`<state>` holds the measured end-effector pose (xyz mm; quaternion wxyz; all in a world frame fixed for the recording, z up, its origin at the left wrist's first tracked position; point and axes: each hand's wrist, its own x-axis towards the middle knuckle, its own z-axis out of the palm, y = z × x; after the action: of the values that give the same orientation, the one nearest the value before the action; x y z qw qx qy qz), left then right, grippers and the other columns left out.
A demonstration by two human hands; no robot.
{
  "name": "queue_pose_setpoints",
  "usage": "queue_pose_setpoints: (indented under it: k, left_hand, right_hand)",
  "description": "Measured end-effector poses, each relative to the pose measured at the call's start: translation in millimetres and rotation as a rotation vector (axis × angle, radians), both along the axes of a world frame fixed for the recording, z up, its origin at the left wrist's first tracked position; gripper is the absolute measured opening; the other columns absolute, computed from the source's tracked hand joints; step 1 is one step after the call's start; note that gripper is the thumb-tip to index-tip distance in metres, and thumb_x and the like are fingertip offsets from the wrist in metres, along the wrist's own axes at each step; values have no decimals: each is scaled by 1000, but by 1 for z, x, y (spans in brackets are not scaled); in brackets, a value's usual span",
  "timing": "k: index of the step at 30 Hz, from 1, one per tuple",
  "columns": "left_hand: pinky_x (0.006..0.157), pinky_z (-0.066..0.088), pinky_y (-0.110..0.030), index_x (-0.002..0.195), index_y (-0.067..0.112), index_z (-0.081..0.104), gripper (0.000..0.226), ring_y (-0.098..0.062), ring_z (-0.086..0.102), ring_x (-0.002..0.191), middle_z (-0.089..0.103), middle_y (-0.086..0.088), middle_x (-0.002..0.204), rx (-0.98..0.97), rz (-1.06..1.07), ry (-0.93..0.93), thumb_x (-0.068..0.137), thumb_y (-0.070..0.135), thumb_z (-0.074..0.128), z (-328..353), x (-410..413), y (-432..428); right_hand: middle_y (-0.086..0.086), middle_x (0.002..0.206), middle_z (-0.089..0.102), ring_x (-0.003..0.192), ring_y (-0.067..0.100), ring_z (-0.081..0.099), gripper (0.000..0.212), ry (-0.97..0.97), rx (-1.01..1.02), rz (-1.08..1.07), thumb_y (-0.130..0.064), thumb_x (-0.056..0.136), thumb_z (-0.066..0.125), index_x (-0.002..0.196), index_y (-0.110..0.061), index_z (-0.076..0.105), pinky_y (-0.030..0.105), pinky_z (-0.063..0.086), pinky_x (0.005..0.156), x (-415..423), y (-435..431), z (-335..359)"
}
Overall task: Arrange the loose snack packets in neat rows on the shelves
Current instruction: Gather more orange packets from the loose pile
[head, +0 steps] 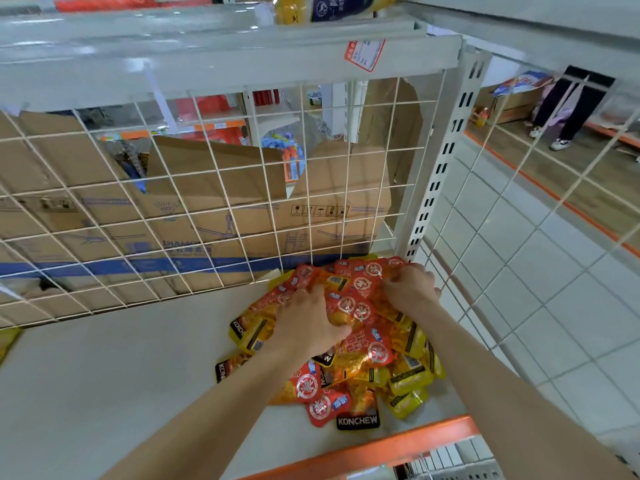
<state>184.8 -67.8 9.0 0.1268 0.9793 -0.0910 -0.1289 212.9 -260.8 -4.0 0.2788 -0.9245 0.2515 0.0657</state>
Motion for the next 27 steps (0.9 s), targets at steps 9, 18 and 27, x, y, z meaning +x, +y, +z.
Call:
queue_pose_setpoints:
  k: [9, 18, 27]
  left_hand:
    - [74, 58, -27, 92, 16, 66, 21, -12, 69, 76, 72, 2, 85, -579, 224, 176, 84, 32, 76, 2, 2, 23]
    - [89, 52, -36, 113, 34, 64, 38, -14, 69, 101, 75, 8, 108, -1071, 483, 299, 85, 60, 69, 26, -9, 49]
    - [100, 52, -50, 129, 10, 57, 41, -29, 71, 105, 74, -9, 115, -1366, 671, 362, 96, 33, 64, 33, -39, 87]
  right_hand:
    - [2, 89, 70, 76, 22, 71, 8, -273, 474, -194, -23, 94, 53, 97, -23, 61, 45, 61, 73, -6, -1, 6]
    - [5, 91, 66, 72, 19, 60, 15, -683, 542, -258, -23, 103, 42, 110, -15, 52, 35, 45, 61, -32, 9, 40]
    - [-7, 88, 67, 78, 9, 65, 9, -563, 792, -30, -24, 100, 57, 107, -18, 56, 19, 47, 62, -61, 69, 38]
